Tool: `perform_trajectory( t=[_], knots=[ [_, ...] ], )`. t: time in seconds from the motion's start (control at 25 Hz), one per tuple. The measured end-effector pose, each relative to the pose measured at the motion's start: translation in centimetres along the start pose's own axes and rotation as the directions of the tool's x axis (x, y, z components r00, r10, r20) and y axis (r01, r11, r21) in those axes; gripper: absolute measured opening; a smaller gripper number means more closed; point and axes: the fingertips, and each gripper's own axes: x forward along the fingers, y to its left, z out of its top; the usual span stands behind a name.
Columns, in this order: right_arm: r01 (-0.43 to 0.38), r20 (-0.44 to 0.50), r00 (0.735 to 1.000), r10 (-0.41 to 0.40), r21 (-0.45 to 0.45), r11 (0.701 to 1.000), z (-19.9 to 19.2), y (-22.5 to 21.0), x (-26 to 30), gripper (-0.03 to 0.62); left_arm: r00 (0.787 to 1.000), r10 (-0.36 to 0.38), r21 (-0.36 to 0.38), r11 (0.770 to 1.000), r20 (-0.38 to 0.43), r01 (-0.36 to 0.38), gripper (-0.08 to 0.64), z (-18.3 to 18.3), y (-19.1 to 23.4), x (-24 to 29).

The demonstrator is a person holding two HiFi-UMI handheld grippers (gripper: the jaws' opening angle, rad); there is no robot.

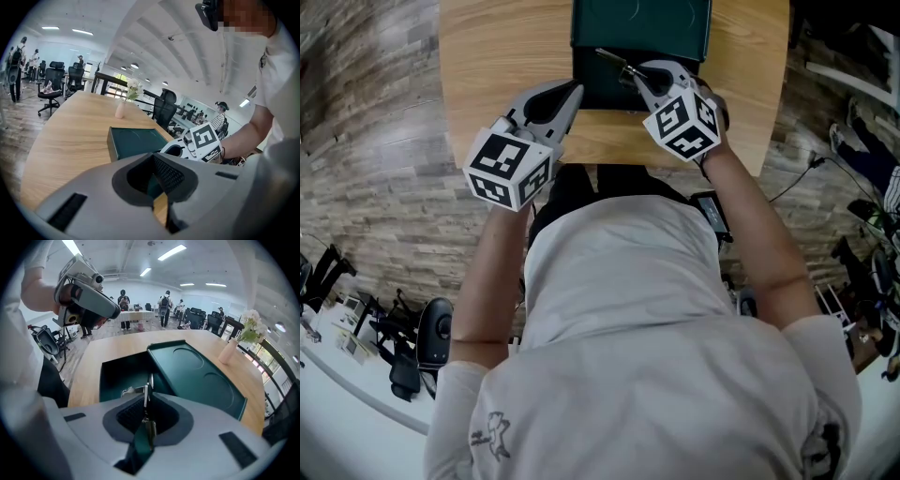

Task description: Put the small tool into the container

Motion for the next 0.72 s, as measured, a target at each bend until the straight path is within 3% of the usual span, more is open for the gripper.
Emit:
perform_trajectory(
  t=[0.28, 0.72],
  knots=[
    [-0.152, -0.030, 0.987, 0.156, 0.122, 0.981, -0.5, 1.6, 0.8, 0.126, 1.000, -0.008, -0.001, 1.000, -0.006, 0.008, 0.006, 0.0, 0.0, -0.4],
    [-0.148, -0.082, 0.983, 0.161, 0.150, 0.978, -1.5, 2.1, 2.1, 0.189, 1.000, -0.030, -0.014, 0.999, 0.000, 0.030, 0.006, -0.2, -0.4, -0.8]
  ],
)
